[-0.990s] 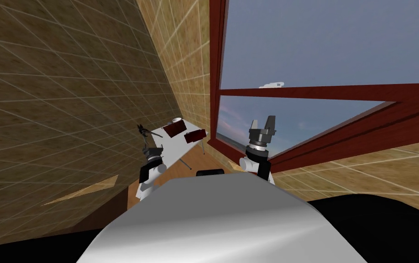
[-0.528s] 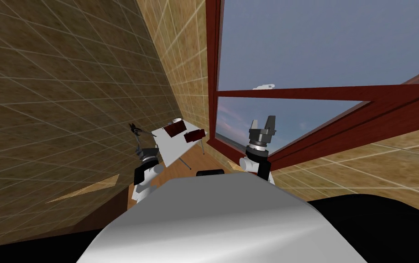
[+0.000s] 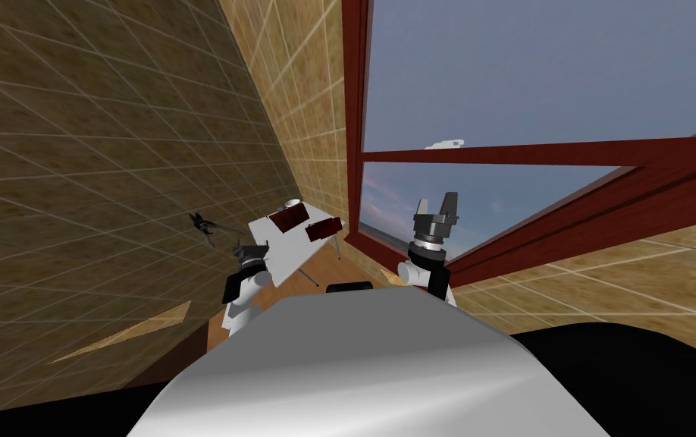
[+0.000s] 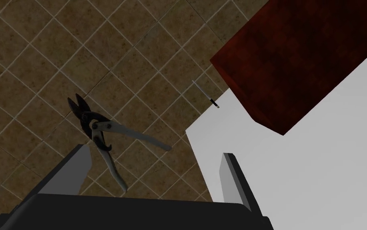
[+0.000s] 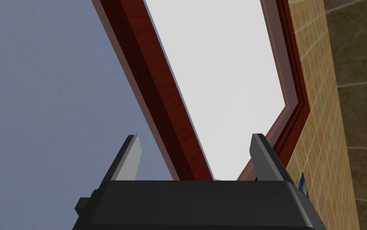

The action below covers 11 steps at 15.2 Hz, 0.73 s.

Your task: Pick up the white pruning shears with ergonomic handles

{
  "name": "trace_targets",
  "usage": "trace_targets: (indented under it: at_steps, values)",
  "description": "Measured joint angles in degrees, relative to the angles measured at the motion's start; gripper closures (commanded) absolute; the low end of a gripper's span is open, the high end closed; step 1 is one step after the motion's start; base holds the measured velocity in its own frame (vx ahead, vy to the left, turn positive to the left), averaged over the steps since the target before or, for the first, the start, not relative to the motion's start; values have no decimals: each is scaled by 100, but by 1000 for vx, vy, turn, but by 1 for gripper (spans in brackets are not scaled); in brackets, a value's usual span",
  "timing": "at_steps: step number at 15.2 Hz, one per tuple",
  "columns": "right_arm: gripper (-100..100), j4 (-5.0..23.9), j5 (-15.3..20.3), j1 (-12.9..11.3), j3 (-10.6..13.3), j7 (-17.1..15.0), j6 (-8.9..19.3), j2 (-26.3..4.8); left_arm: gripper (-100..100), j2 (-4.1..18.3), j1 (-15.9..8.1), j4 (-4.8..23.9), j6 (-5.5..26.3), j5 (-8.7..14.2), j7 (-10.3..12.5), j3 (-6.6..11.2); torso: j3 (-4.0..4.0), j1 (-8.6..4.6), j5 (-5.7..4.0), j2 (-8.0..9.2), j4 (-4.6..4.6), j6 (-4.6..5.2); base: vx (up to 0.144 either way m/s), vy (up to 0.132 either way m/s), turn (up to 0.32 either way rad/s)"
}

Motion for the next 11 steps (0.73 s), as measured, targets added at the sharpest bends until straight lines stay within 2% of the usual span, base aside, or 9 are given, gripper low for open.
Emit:
trace_targets:
  at_steps: [3, 5, 8, 9, 11]
  values:
    - [0, 0, 0, 0, 0, 0, 0, 0, -100, -63, -60, -7, 320, 135, -57, -3, 0, -9, 0, -1, 0, 0, 73, 72, -62]
    - [0, 0, 0, 0, 0, 0, 0, 1, -100, -92, -79, 20, 437, 199, -80, -26, 4, -18, -3, 8, 1, -1, 28, 23, -79]
    - [0, 0, 0, -1, 1, 0, 0, 1, -100, 78, -213, 118, 521, 258, -38, 202, 15, -47, -10, 27, 6, 1, 3, -21, -110]
    - [0, 0, 0, -1, 1, 0, 0, 1, 100, 89, -223, 118, 543, 263, -30, 227, 17, -49, -10, 30, 6, -1, -2, 7, 146]
    - [0, 0, 0, 0, 0, 0, 0, 1, 100, -20, -148, 65, 494, 222, -59, 84, 19, -42, -8, 34, 7, -5, -5, 11, 129]
